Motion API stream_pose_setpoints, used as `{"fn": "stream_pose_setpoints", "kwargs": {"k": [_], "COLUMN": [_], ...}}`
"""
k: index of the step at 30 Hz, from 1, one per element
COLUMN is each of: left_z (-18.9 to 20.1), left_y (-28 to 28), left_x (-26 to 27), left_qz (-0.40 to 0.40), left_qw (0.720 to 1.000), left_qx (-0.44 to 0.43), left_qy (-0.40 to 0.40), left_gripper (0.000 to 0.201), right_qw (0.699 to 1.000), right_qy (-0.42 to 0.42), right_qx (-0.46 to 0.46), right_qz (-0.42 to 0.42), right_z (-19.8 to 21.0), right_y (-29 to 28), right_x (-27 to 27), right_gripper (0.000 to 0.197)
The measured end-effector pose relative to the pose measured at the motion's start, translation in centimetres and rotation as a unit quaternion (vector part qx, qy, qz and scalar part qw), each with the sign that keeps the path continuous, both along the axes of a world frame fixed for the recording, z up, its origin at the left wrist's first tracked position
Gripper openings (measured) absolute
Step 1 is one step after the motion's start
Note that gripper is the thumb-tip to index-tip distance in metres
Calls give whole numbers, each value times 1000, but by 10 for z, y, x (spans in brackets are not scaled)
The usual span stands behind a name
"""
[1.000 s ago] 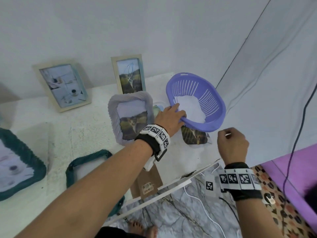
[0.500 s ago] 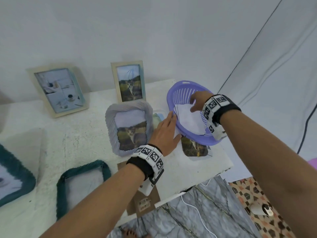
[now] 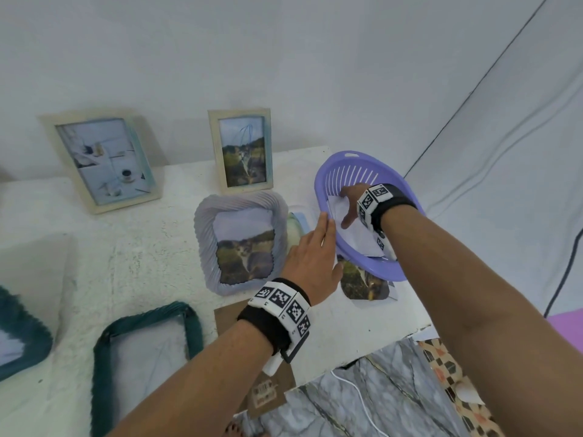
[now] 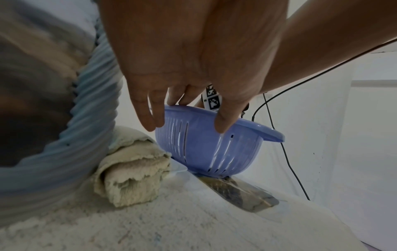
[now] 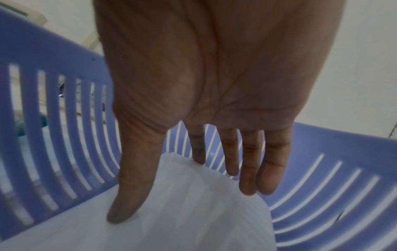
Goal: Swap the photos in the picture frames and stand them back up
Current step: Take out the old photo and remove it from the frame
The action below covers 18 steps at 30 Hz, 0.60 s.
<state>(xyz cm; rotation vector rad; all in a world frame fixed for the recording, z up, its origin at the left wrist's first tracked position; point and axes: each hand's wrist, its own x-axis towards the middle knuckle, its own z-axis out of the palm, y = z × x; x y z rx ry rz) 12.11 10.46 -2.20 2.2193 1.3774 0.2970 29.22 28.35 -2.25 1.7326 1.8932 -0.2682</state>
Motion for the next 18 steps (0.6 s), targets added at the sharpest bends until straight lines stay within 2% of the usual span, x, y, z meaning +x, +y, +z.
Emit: {"fn": "stream_pose_setpoints", "kwargs": {"k": [6,8,11,13,14,18], "left_z": [2,4,8,11,14,27], "left_y": [1,-1,-5,-9,-11,-15], "left_x": [-2,-2,-2,-4,-5,-17], "left_qz": [-11,-14,-23,-28,-28,6], "left_qw": [1000,1000,1000,999,998,983], "left_qx": [-9,-7,4,21,28,18], "left_qy": [6,8,1,-27,-51,-183], "left_gripper": [78,78,75,73,71,57], "right_qw": [995,993,990,984,980,954], "right_qy": [-4,-3,23,72,107,216], "right_qx": [89,103,128,154,164,204], "right_qz": [-36,-54,-52,-44,-46,-51], "right_z": [11,21,39,57,67,111], "right_y": [-14,-17,-20,-24,-27,-47], "right_x": [-1,-3,-3,-2,-1,1], "right_gripper": [105,87,50,30,27,32]}}
